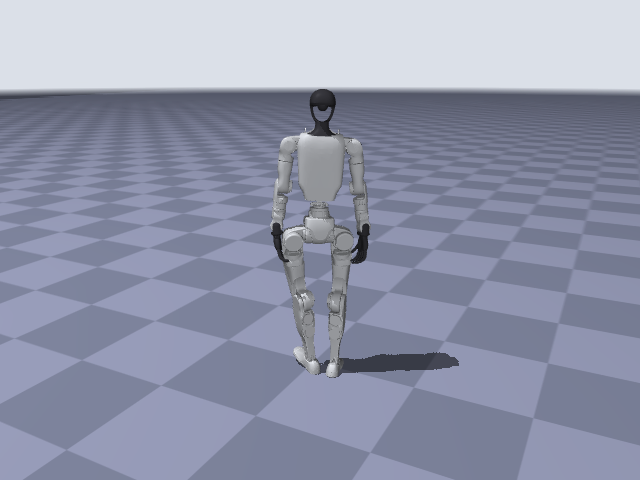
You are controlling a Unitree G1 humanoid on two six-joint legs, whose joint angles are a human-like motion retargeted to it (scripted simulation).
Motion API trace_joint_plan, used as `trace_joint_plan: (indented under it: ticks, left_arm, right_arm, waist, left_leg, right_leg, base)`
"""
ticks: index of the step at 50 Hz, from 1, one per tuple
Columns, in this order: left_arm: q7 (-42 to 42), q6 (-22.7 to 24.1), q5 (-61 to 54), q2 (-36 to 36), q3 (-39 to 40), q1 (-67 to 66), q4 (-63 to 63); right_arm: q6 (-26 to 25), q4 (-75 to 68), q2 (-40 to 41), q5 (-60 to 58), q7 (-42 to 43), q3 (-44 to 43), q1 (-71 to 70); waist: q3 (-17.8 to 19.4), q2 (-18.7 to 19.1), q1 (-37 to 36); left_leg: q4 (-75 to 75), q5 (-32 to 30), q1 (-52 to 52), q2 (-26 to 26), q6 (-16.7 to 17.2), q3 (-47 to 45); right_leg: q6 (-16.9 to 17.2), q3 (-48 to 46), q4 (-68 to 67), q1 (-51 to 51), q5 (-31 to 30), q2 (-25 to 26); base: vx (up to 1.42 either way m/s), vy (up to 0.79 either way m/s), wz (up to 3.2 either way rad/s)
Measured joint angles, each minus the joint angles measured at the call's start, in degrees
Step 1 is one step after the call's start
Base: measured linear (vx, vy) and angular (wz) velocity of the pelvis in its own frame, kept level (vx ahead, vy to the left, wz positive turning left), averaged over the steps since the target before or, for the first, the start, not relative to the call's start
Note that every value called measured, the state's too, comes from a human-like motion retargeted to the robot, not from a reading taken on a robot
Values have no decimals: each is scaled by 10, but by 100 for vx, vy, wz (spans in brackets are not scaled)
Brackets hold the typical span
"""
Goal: In place motions
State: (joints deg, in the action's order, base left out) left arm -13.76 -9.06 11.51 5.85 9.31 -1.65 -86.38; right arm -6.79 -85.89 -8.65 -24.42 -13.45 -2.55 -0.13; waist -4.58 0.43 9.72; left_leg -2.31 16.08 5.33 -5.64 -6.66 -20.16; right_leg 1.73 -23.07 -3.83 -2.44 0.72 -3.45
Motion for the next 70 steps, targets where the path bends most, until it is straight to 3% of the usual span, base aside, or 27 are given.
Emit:
trace_joint_plan:
  ticks: [5,10,17,24,29,33,38,41,43,45,47,55,60,64,70]
  left_arm:
    - [4,2,15,5,0,-32,-10]
    - [9,2,-16,-4,28,-59,-30]
    - [4,18,-47,-12,41,-74,-39]
    - [-21,25,-8,-16,25,-95,-51]
    - [-27,28,-5,-24,35,-122,-47]
    - [-26,26,-10,-29,45,-134,-49]
    - [-32,22,-8,-25,47,-139,-50]
    - [-28,23,-6,-18,46,-140,-48]
    - [-28,22,-4,-11,45,-137,-52]
    - [-30,13,-2,0,43,-126,-62]
    - [-24,4,-3,11,38,-100,-70]
    - [2,16,-26,40,-18,41,-67]
    - [2,27,-99,18,-18,94,-2]
    - [24,30,-111,17,-11,148,47]
    - [49,45,-120,11,-18,208,107]
  right_arm:
    - [15,2,19,30,11,6,-10]
    - [18,-11,42,53,24,45,-41]
    - [21,13,81,77,1,101,-127]
    - [38,58,100,69,-10,110,-189]
    - [43,71,106,72,-17,115,-205]
    - [46,69,108,69,-9,119,-194]
    - [45,55,111,78,-13,120,-168]
    - [43,52,110,76,-17,122,-151]
    - [44,53,109,70,-20,123,-139]
    - [46,45,103,67,-18,129,-125]
    - [46,39,95,62,-13,128,-115]
    - [47,45,51,-12,-1,72,-59]
    - [38,14,27,5,13,28,-27]
    - [27,-5,5,20,8,-7,4]
    - [12,-57,-29,27,35,-47,56]
  waist:
    - [-3,4,-7]
    - [-2,-1,-3]
    - [33,-23,-31]
    - [58,-46,-73]
    - [61,-48,-87]
    - [54,-44,-82]
    - [39,-31,-74]
    - [26,-22,-72]
    - [15,-12,-65]
    - [-11,1,-40]
    - [-24,2,-26]
    - [12,-4,-45]
    - [44,31,-16]
    - [68,54,33]
    - [64,56,71]
  left_leg:
    - [-23,6,4,8,9,-1]
    - [-149,12,69,23,24,18]
    - [-365,-157,177,51,12,8]
    - [-537,-105,268,76,-9,-35]
    - [-578,-96,282,75,-10,-26]
    - [-520,-92,235,59,-8,-10]
    - [-309,-104,112,10,14,32]
    - [-176,-15,32,-9,29,37]
    - [-102,23,-7,-11,18,18]
    - [-31,3,-27,-19,1,31]
    - [-13,-20,-16,-11,6,23]
    - [-16,-3,-18,-7,0,26]
    - [-4,-3,-27,35,-3,6]
    - [-4,-10,-22,62,-11,12]
    - [4,-23,-15,75,-9,-4]
  right_leg:
    - [-6,-4,4,7,2,2]
    - [-7,-11,6,15,5,-9]
    - [-13,-25,11,26,1,-29]
    - [-24,-41,14,40,-2,-51]
    - [-25,-45,13,47,0,-57]
    - [-22,-54,12,55,4,-56]
    - [-21,-55,4,64,17,-43]
    - [-21,-47,-6,64,28,-30]
    - [-20,-43,-12,63,35,-19]
    - [-18,-51,-18,54,42,-10]
    - [-14,-53,-28,39,47,-14]
    - [-21,-45,-129,8,53,-33]
    - [-54,-10,-329,-96,-71,-20]
    - [-78,-22,-499,-191,-34,-27]
    - [-63,-8,-592,-283,-25,-29]
  base:
    - [17,-8,15]
    - [16,-9,46]
    - [1,-4,37]
    - [0,0,6]
    - [1,1,2]
    - [5,5,17]
    - [6,4,-1]
    - [4,2,-22]
    - [2,10,-3]
    - [2,6,37]
    - [-18,10,44]
    - [-23,13,-18]
    - [-26,8,-42]
    - [-21,3,22]
    - [-5,0,29]
